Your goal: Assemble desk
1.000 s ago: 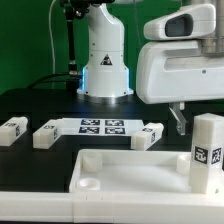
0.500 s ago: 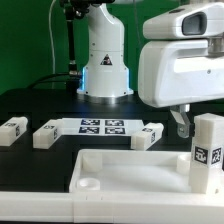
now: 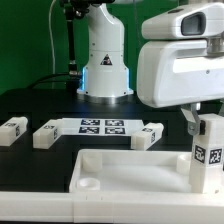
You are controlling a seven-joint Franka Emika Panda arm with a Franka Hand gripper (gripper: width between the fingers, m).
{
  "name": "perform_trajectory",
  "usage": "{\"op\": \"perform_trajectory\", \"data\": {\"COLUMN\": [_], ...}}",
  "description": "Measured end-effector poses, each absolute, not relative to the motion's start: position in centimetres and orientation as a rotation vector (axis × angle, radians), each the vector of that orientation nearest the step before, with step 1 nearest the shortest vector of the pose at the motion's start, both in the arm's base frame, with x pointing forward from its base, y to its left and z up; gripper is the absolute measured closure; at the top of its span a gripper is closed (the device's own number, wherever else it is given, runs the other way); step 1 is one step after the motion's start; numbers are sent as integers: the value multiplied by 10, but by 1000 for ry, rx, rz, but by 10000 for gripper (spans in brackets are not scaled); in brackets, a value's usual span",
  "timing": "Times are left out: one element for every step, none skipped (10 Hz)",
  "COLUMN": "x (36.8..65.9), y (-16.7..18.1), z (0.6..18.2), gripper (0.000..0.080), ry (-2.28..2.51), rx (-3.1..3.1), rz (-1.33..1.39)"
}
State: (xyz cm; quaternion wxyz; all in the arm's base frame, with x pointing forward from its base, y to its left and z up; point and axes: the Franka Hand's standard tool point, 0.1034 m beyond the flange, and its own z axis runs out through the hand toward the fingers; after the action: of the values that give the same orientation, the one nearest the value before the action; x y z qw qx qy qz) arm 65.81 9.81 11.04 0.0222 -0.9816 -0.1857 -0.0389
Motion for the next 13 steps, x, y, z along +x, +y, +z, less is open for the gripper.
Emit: {"op": "perform_trajectory", "data": {"x": [658,659,659,659,660,660,660,660,660,660,659,659,659], "y": [98,98,97,96,95,95,94,94,94,94,95,95,95], "z": [110,110,110,110,111,111,111,111,111,111,111,111,111], "gripper": [511,511,511,511,511,511,511,511,511,511,509,509,509], "ry": [-551,-413,-291,-122,10,188,354,488,565,733,870,1000,1093], "rx": [-3043,-3059,-3070,-3064,-3059,-3050,-3031,-3010,-2995,-2955,-2917,-2873,-2838], "rz": [-121,-121,-119,-114,-109,-101,-94,-88,-85,-76,-67,-60,-53]}}
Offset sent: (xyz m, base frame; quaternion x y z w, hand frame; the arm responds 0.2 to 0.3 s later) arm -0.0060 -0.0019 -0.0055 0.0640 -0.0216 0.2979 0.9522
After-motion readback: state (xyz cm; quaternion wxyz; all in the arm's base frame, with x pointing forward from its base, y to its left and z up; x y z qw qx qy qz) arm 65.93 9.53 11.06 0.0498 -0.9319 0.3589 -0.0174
